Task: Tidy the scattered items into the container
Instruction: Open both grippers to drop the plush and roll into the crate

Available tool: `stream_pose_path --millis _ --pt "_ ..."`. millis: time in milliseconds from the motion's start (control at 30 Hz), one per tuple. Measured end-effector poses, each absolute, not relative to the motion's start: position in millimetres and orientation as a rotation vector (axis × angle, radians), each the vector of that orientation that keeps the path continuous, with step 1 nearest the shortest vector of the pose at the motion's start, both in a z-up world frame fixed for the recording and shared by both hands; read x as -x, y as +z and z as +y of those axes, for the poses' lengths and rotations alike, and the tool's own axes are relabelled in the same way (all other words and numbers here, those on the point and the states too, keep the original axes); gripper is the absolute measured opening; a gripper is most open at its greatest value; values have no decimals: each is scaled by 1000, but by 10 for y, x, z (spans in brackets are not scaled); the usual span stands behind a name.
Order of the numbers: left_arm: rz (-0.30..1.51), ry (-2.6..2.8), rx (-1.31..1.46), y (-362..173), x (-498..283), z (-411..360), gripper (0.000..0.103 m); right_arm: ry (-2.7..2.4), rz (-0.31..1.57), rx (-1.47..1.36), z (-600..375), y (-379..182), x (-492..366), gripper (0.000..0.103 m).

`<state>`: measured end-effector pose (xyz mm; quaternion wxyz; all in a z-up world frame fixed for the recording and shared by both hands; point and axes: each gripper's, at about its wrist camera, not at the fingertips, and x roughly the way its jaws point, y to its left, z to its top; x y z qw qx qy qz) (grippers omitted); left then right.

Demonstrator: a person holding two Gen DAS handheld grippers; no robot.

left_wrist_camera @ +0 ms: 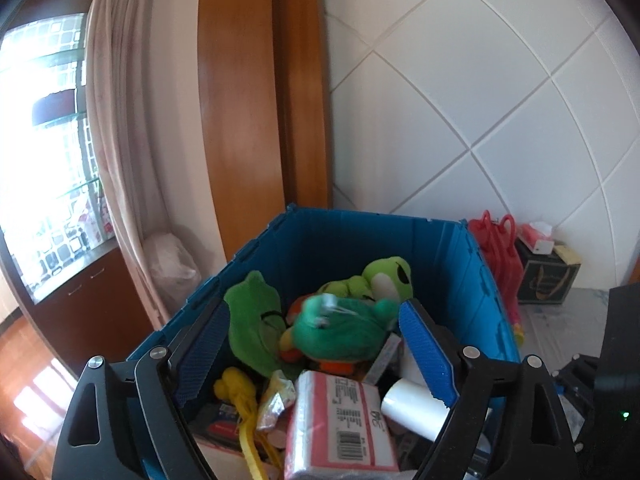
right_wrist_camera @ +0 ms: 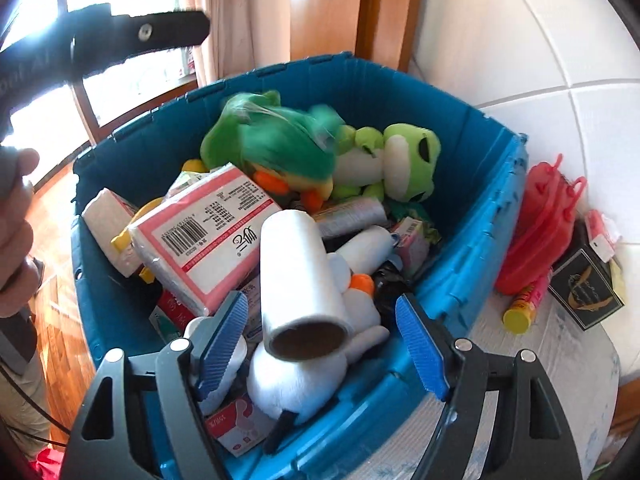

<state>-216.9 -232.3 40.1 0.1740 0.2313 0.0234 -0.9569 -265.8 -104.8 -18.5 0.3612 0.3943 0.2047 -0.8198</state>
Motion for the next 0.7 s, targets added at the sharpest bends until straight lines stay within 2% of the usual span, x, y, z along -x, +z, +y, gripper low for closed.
stream_pose_path --millis 133,200,267,300,700 --pt "82 -2714 -648 390 2014 -2219 88 -2145 490 -977 -872 -65 2547 80" --pt "91 -2717 -636 384 1927 -2153 92 -2160 471 -954 -773 -9 2500 86" --pt "103 -2718 -612 379 1810 -2069 102 -2182 452 -926 -645 50 2416 101" --pt "104 -2716 -593 379 1739 -2019 102 -2197 441 -911 -568 83 2364 103" --pt "108 -2744 -630 292 919 -1186 102 -2398 280 -765 739 403 1530 103"
